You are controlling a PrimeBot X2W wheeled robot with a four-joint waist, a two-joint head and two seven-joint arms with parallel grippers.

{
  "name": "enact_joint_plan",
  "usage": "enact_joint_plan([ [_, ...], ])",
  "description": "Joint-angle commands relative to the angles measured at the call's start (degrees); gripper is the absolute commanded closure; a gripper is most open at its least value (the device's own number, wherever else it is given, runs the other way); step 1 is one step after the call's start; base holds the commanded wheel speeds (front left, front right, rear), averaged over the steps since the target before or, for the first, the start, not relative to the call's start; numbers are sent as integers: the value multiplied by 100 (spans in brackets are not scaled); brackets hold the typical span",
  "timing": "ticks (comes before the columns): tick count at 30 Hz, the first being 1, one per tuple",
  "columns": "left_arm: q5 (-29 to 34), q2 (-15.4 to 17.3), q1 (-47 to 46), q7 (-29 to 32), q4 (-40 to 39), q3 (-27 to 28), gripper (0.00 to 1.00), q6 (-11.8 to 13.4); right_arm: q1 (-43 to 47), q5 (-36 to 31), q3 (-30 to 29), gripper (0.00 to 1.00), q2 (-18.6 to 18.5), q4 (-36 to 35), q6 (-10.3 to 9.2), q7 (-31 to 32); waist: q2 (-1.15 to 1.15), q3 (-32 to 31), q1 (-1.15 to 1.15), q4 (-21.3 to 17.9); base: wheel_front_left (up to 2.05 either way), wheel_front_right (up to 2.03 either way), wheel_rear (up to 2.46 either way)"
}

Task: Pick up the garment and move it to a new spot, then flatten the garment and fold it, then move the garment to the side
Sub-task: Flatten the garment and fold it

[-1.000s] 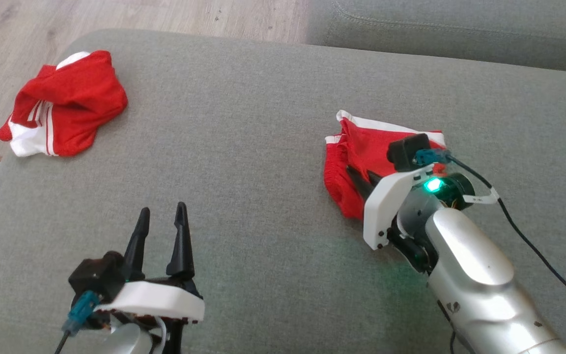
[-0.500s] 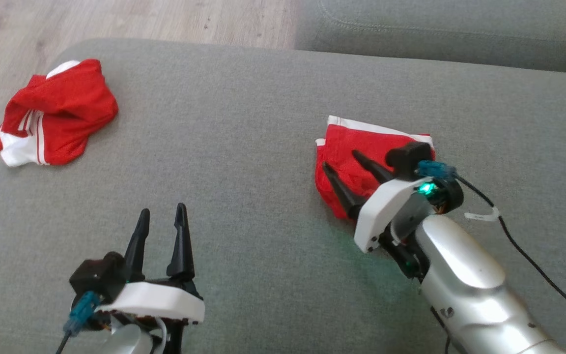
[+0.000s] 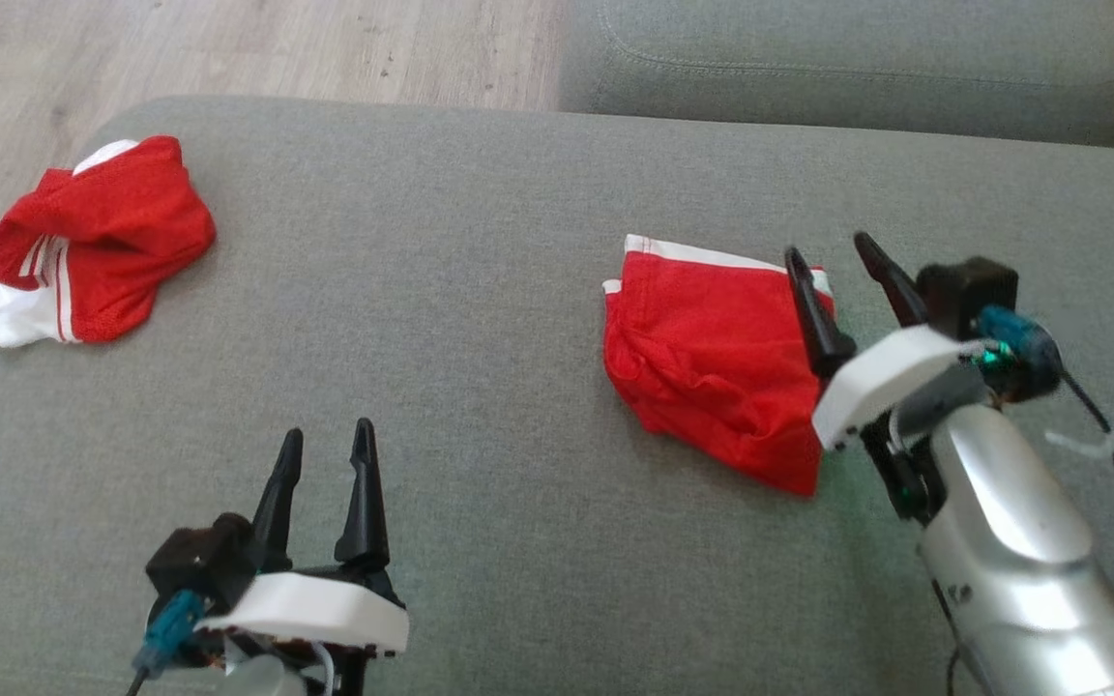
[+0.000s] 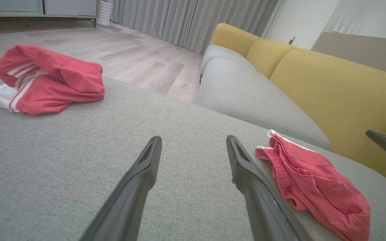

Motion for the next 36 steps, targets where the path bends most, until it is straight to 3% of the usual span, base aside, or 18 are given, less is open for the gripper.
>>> enact_joint_plan([
  [1,51,34,-158,-69,-120,219,0,3,42,-207,34,0,10,-169,39,-69,0,18,0,20,0,0,0],
  [2,55,25,-165,-71,-112,212,0,-9,96,-313,11,0,21,-152,39,-77,0,33,0,39,0,0,0],
  [3,59,18,-177,-73,-105,205,0,-20,147,-375,1,9,50,-124,39,-74,0,51,0,60,0,0,0],
  [4,63,10,-192,-74,-100,199,0,-32,191,-429,31,48,77,-84,39,-55,0,74,0,90,0,0,0],
  [8,74,-8,-234,-79,-68,199,0,-49,261,-570,280,100,169,133,39,-7,0,140,0,206,0,0,0],
  [21,86,-46,-281,-98,-6,246,0,-78,41,-165,2181,100,336,830,39,242,0,267,0,511,0,0,0],
  [31,93,-57,-260,-114,33,342,0,-70,-226,142,2747,100,354,982,39,-117,0,255,0,418,0,0,0],
  [34,109,-30,-248,-118,43,385,0,-69,-262,147,2628,6,355,924,39,-401,0,181,0,325,0,0,0],
  [35,120,-21,-249,-120,45,397,0,-73,-250,163,2553,0,356,892,39,-482,0,149,0,289,0,0,0],
  [36,134,-10,-250,-121,42,406,0,-83,-233,177,2462,0,357,850,39,-558,0,115,0,251,0,0,0],
])
